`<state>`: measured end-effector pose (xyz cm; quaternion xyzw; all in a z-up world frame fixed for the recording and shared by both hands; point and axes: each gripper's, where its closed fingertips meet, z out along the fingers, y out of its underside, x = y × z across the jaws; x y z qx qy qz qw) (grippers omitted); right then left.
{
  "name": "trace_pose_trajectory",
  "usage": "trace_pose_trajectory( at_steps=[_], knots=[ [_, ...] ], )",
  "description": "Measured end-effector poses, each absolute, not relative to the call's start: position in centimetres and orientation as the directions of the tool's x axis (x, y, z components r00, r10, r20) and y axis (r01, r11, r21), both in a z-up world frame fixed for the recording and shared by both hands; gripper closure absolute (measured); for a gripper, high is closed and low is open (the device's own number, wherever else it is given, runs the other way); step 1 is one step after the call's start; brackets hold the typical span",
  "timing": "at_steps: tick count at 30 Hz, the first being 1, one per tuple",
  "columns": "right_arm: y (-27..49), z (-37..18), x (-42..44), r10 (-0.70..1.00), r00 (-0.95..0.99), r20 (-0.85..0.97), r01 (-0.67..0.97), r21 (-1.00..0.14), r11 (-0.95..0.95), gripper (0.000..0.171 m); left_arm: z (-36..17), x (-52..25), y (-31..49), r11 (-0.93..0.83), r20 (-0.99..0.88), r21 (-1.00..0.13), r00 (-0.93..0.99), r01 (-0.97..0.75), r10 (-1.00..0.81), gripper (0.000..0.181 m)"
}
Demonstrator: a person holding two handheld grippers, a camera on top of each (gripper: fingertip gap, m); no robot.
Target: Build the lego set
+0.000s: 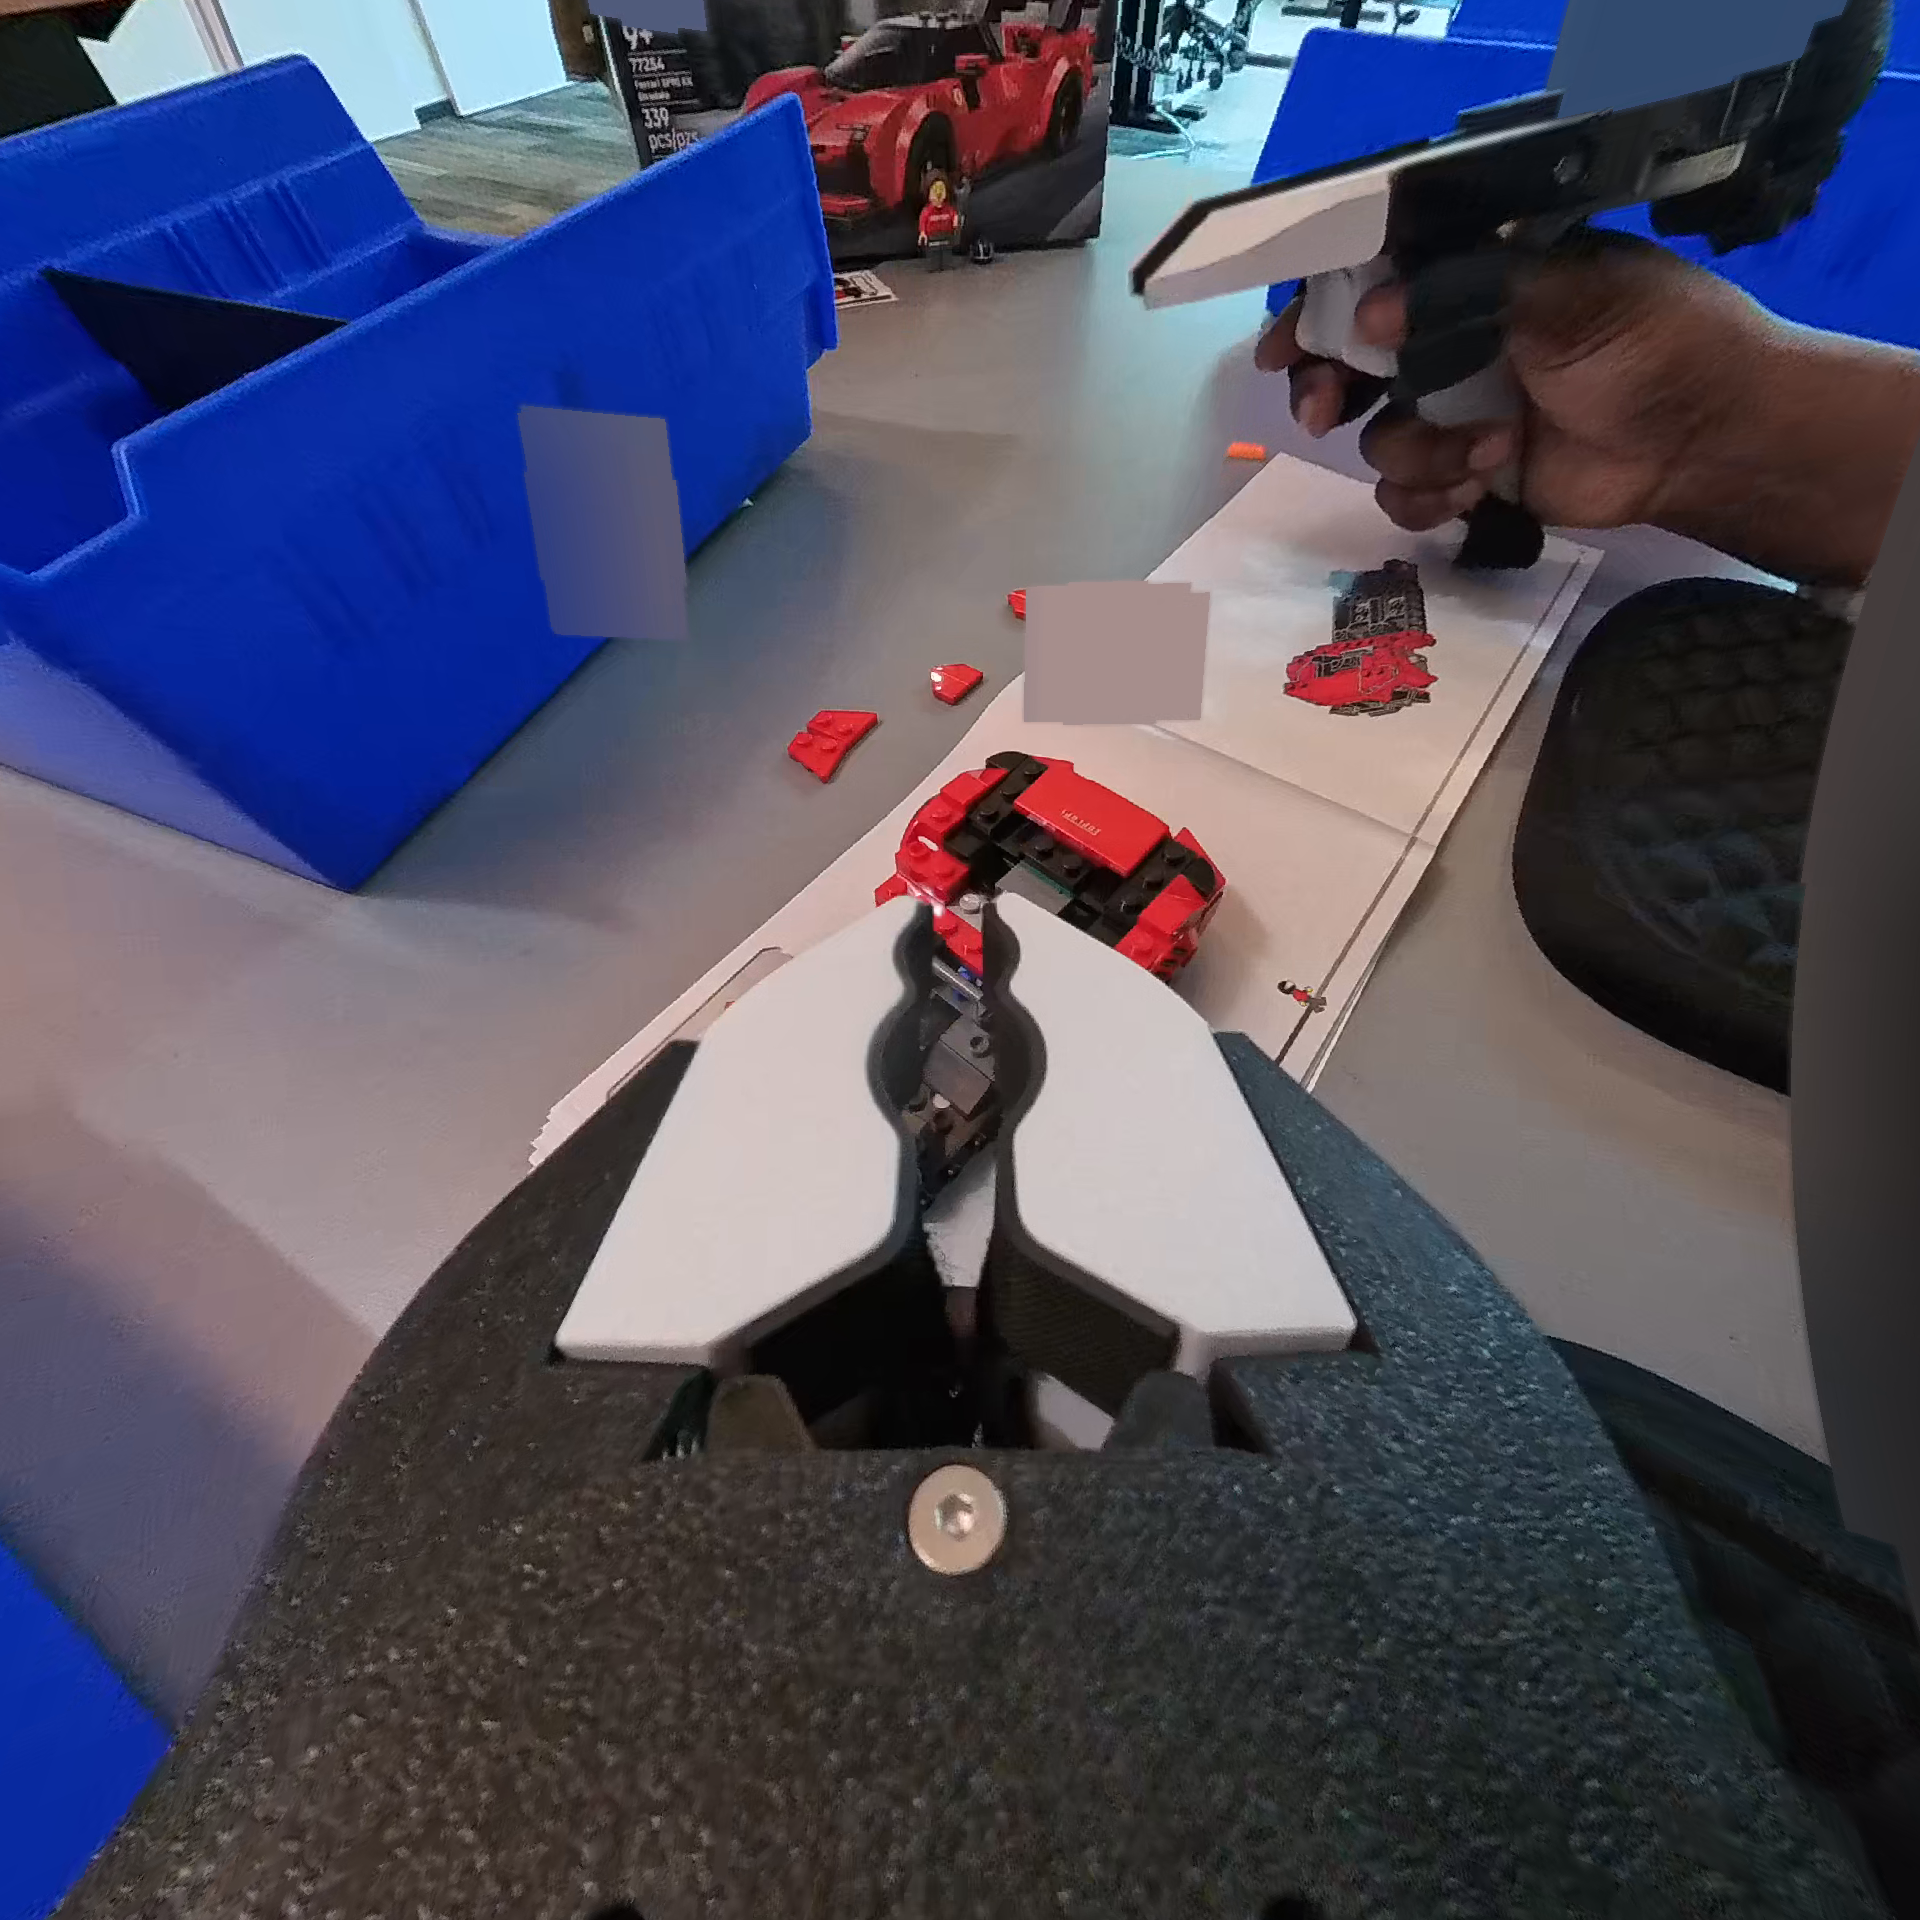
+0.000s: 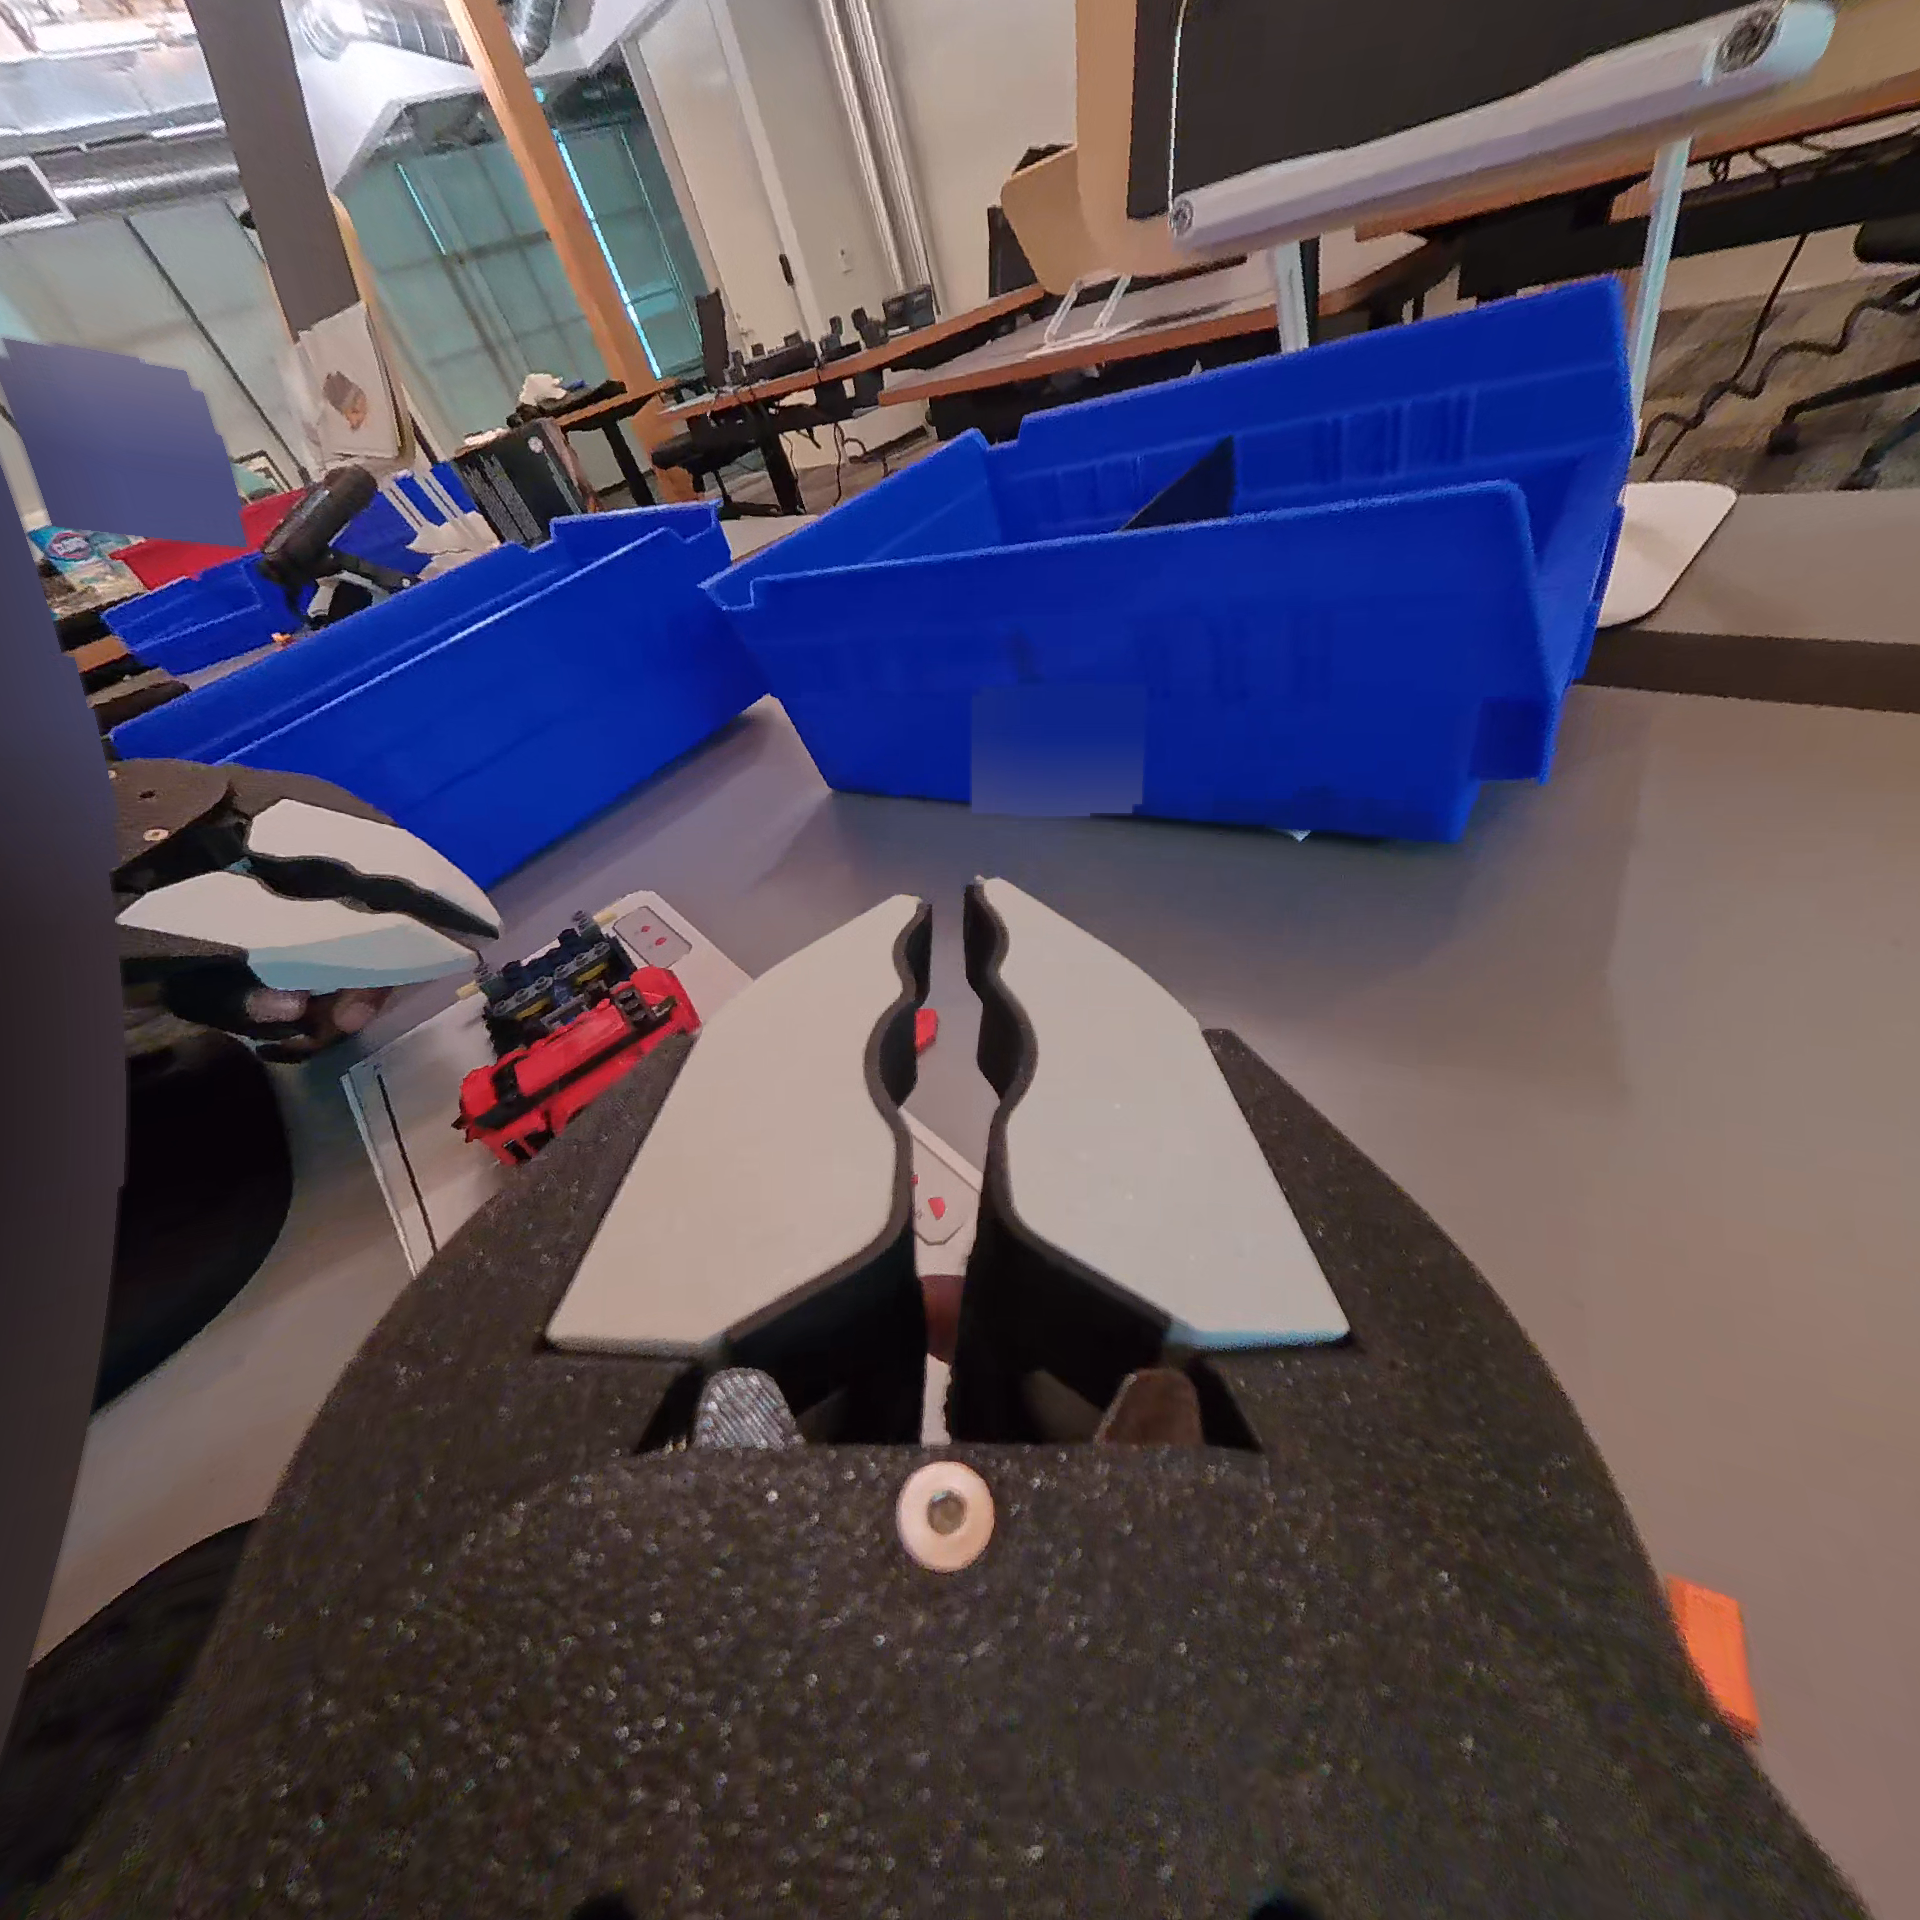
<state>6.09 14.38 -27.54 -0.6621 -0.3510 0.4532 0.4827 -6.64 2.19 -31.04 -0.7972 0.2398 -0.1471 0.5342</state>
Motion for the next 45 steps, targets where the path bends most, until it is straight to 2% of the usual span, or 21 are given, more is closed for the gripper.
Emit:
trace_pose_trajectory(
  at_steps=[18,23,28,31,34,37,42,45],
  knots=[
    [13.3,-29.9,5.1,0.911,0.311,-0.27,0.175,-0.926,-0.334,0.159,-31.8,-6.1,2.1,-0.33,-0.05,-0.901,0.823,-0.281,-0.566,0.159],
    [13.0,-32.0,4.9,0.895,0.322,-0.309,0.324,-0.853,-0.41,0.147,-32.1,-6.1,2.1,-0.341,-0.059,-0.891,0.823,-0.298,-0.565,0.157],
    [11.4,-32.8,3.0,0.959,0.189,-0.209,0.621,-0.731,-0.282,0.146,-32.1,-6.1,2.1,-0.339,-0.064,-0.891,0.822,-0.303,-0.566,0.157],
    [11.0,-33.0,0.8,0.992,0.031,-0.122,0.737,-0.667,-0.106,0.146,-32.0,-6.1,2.1,-0.333,-0.069,-0.893,0.822,-0.304,-0.566,0.156],
    [12.3,-33.7,-1.9,0.991,-0.132,-0.024,0.752,-0.654,0.084,0.146,-32.1,-6.3,2.0,-0.332,-0.078,-0.89,0.823,-0.312,-0.562,0.156],
    [12.4,-34.9,-3.5,0.958,-0.28,-0.054,0.757,-0.626,0.186,0.145,-32.1,-6.3,1.9,-0.329,-0.087,-0.889,0.822,-0.319,-0.563,0.156],
    [12.9,-35.9,-4.6,0.938,-0.341,-0.059,0.752,-0.616,0.235,0.142,-32.1,-6.3,1.9,-0.328,-0.086,-0.889,0.821,-0.319,-0.565,0.155],
    [12.9,-36.3,-4.6,0.937,-0.344,-0.063,0.755,-0.612,0.236,0.154,-32.2,-6.2,1.9,-0.329,-0.088,-0.887,0.817,-0.325,-0.57,0.155]
  ],
)
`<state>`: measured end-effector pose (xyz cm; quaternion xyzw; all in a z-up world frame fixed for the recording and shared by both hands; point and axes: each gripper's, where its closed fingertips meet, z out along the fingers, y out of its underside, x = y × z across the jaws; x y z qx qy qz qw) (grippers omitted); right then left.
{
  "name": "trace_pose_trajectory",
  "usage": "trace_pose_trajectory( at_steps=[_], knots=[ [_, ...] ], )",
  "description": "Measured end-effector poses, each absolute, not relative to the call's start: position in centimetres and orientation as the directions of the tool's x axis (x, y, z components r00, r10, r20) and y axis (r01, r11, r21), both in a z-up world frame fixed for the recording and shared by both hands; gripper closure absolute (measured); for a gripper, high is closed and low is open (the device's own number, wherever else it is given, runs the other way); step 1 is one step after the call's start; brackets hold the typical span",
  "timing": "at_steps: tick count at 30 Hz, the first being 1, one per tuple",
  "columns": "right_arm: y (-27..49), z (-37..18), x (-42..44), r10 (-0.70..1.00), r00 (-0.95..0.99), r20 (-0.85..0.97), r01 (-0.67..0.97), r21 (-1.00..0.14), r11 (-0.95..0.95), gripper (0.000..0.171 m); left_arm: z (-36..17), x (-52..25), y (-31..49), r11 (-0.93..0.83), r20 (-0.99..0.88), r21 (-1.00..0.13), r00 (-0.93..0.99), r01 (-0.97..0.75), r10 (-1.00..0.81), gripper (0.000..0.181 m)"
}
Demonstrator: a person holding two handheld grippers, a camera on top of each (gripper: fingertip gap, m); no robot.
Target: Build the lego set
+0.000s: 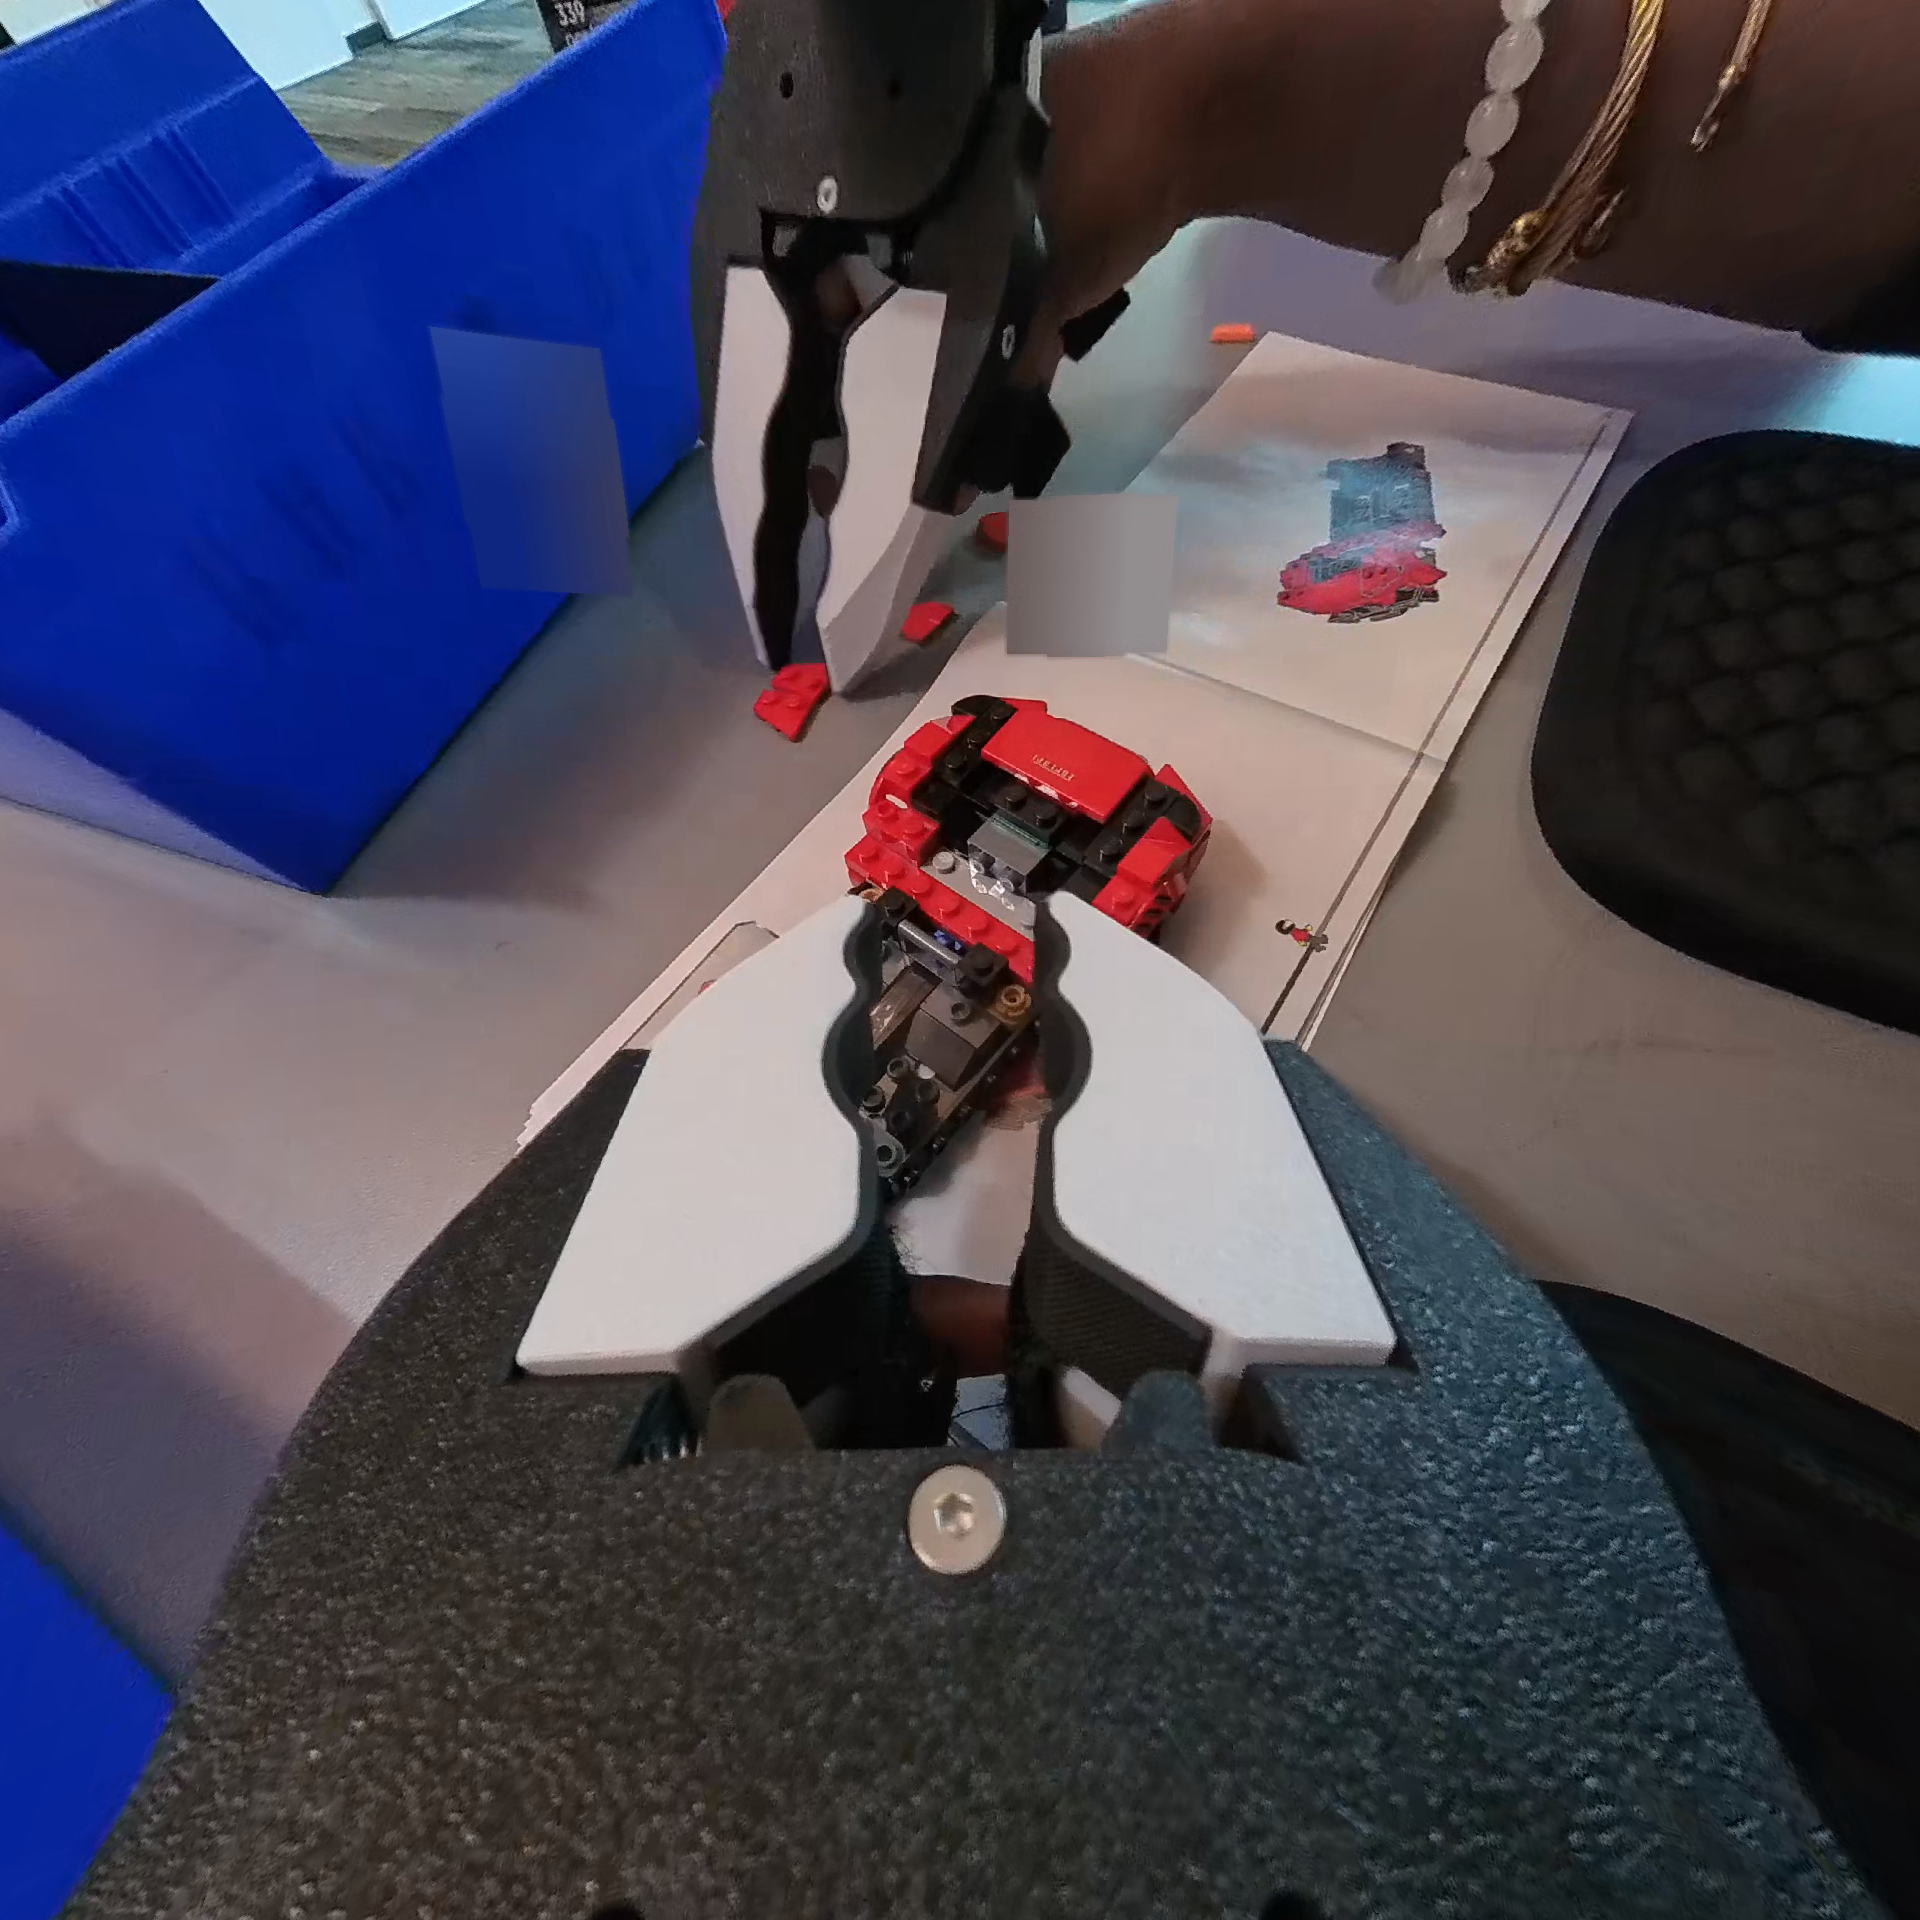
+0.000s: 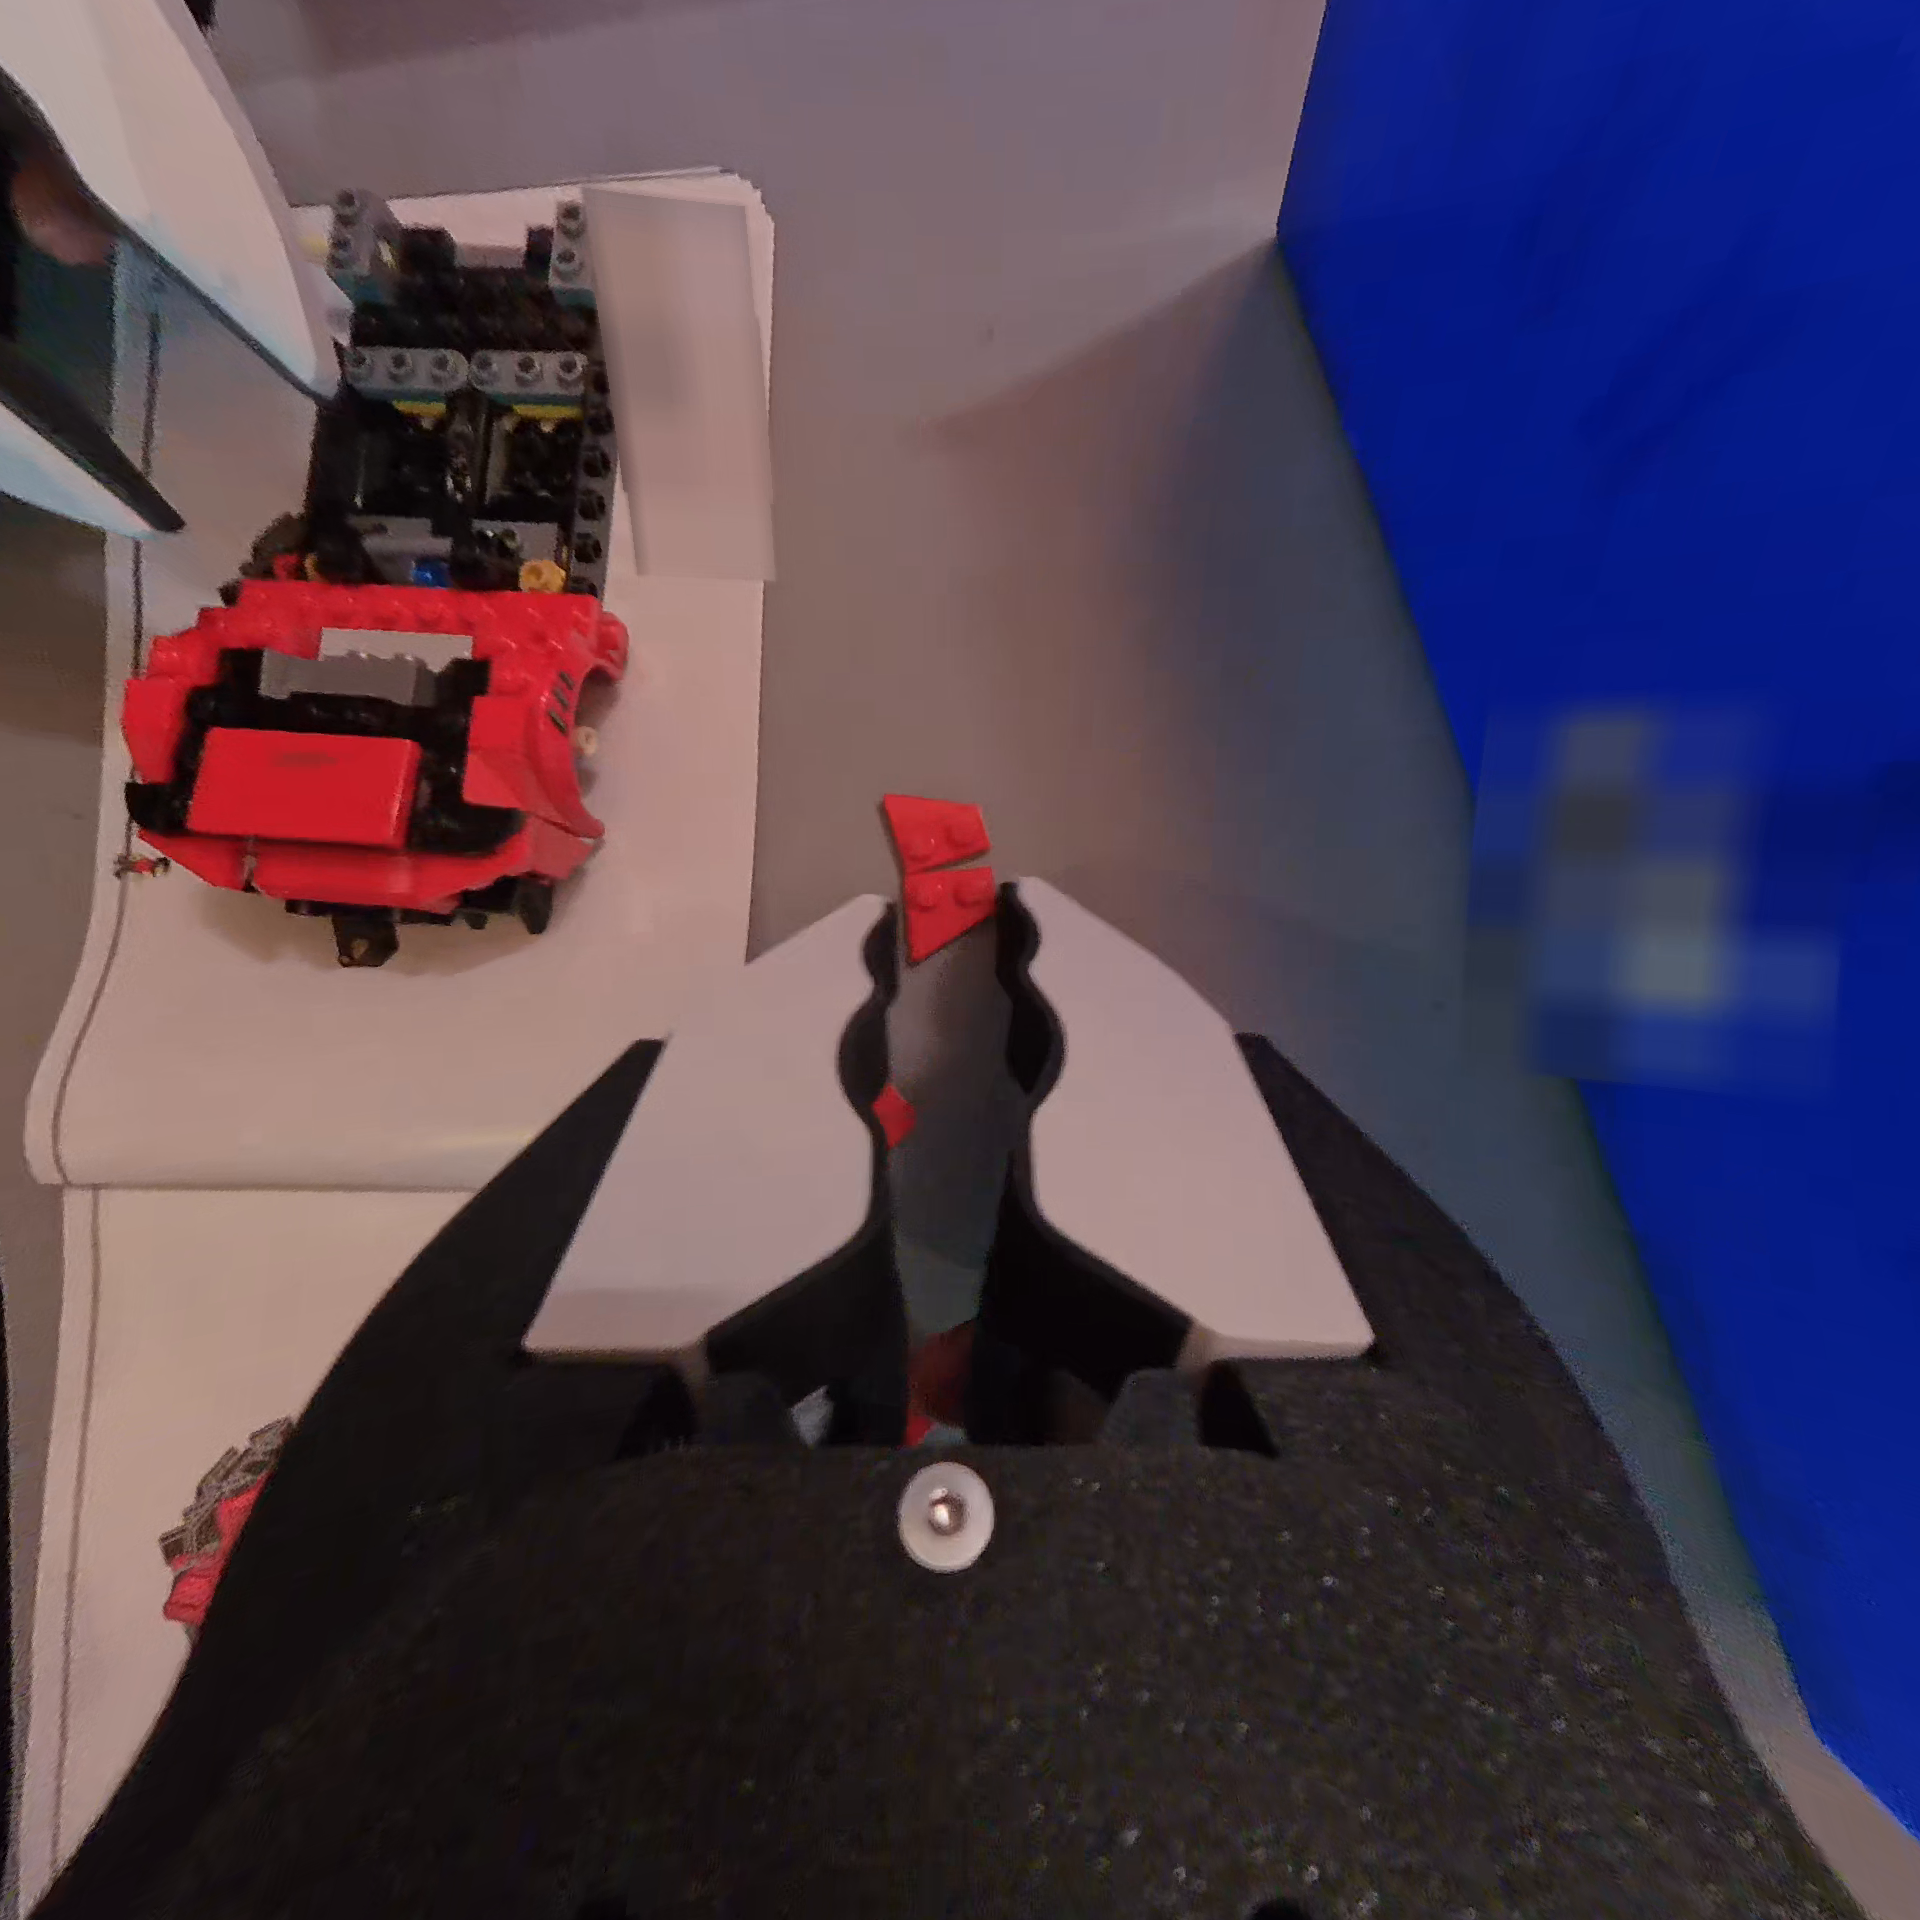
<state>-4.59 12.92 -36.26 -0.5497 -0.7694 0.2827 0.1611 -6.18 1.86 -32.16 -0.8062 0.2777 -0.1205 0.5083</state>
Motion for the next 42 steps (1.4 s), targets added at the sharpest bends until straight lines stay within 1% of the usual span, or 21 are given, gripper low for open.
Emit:
trace_pose_trajectory(
  at_steps=[5,10,17,19,22,24,28,31,38,42],
  knots=[
    [12.7,-36.2,-4.1,0.942,-0.327,-0.079,0.748,-0.631,0.207,0.155,-32.3,-6.1,1.8,-0.331,-0.093,-0.882,0.813,-0.335,-0.575,0.154],
    [12.1,-34.5,-2.3,0.955,-0.288,-0.075,0.726,-0.668,0.166,0.156,-32.1,-6.3,1.9,-0.333,-0.081,-0.888,0.821,-0.317,-0.565,0.154],
    [10.2,-30.6,0.9,0.973,-0.213,-0.087,0.628,-0.775,0.069,0.156,-32.3,-5.9,1.7,-0.323,-0.098,-0.882,0.803,-0.343,-0.587,0.152],
    [9.8,-30.4,1.5,0.977,-0.193,-0.091,0.616,-0.787,0.048,0.156,-32.4,-5.6,1.4,-0.321,-0.097,-0.878,0.788,-0.355,-0.608,0.147],
    [9.3,-31.0,2.0,0.975,-0.191,-0.114,0.621,-0.783,0.03,0.156,-32.7,-4.9,0.6,-0.352,-0.037,-0.869,0.755,-0.348,-0.655,0.139],
    [9.3,-31.5,1.7,0.975,-0.192,-0.114,0.631,-0.775,0.033,0.156,-33.0,-4.8,0.5,-0.367,-0.036,-0.856,0.751,-0.364,-0.66,0.137],
    [9.5,-32.3,-0.6,0.971,-0.221,-0.088,0.637,-0.767,0.075,0.156,-34.2,-4.9,0.3,-0.387,-0.083,-0.809,0.739,-0.441,-0.668,0.137],
    [9.7,-33.4,-2.6,0.965,-0.26,-0.039,0.663,-0.733,0.15,0.156,-34.9,-5.2,0.4,-0.404,-0.108,-0.782,0.741,-0.475,-0.662,0.138],
    [8.9,-34.8,-4.4,0.938,-0.347,-0.023,0.684,-0.69,0.236,0.156,-35.3,-6.2,0.8,-0.436,-0.122,-0.764,0.77,-0.475,-0.626,0.142],
    [8.3,-34.4,-3.9,0.94,-0.34,-0.037,0.678,-0.702,0.217,0.156,-35.2,-6.4,0.9,-0.441,-0.116,-0.767,0.776,-0.467,-0.619,0.142]
  ],
)
